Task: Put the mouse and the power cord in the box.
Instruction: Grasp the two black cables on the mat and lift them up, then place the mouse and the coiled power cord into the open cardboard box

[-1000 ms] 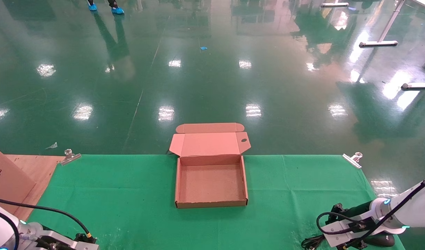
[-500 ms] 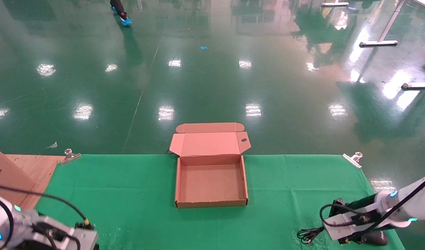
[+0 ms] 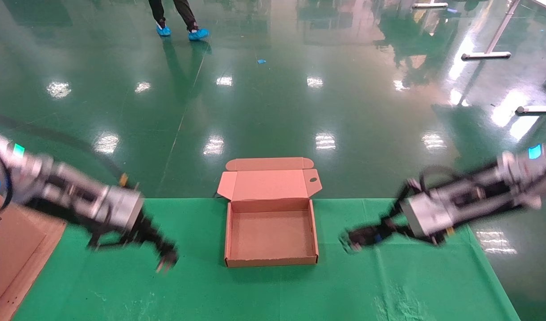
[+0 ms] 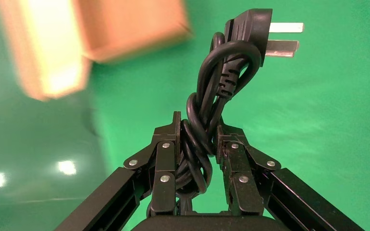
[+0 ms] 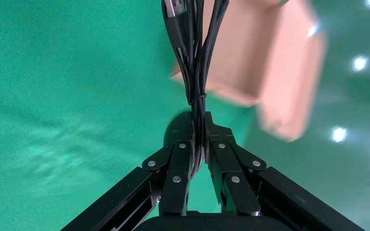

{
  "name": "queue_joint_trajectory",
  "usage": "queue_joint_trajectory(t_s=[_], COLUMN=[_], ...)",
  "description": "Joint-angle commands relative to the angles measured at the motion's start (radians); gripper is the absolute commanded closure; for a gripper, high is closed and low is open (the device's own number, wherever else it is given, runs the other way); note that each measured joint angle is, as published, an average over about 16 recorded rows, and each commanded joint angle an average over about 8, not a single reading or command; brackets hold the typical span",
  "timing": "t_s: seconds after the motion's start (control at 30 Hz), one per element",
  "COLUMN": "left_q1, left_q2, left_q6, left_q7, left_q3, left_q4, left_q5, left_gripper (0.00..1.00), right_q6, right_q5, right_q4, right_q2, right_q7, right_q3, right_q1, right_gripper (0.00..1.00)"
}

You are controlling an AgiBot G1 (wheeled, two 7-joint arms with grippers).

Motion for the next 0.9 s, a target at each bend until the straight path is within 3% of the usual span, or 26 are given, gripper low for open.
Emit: queue_joint_trajectory(t_s=[0.03, 0.3, 0.6, 0.77, 0.9], left_q1=[-0.048, -0.154, -0.147, -0.045, 0.069], left_q2=[0.025, 0.121, 0.138, 0.157, 0.191], left_q6=[0.011, -0.013, -0.035, -0.212, -0.441], left_q7=[-0.028, -0.056, -0.008, 0.068, 0.046], left_q3=[-0.002, -0.017, -0.043, -0.078, -0.103], left_q4=[-0.008, -0.011, 0.016, 0.012, -0.011], left_q5=[-0.002, -0.021, -0.059, -0.107, -0.144], left_gripper=[1.0, 1.0, 1.0, 1.0, 1.0], right_q6=[-0.038, -0.019, -0.025, -0.033, -0.044], right_q5=[0.013, 0.029, 0.034, 0.038, 0.039], right_q4=[0.007, 0.016, -0.006, -0.019, -0.031], right_q2=[-0.015, -0.11, -0.134, -0.118, -0.097], right_q7=[0.018, 0.085, 0.095, 0.086, 0.071], right_q3=[0.008, 0.02, 0.023, 0.026, 0.026], right_q1=[0.047, 0.141, 0.16, 0.161, 0.15], right_gripper=[1.0, 1.0, 1.0, 1.0, 1.0])
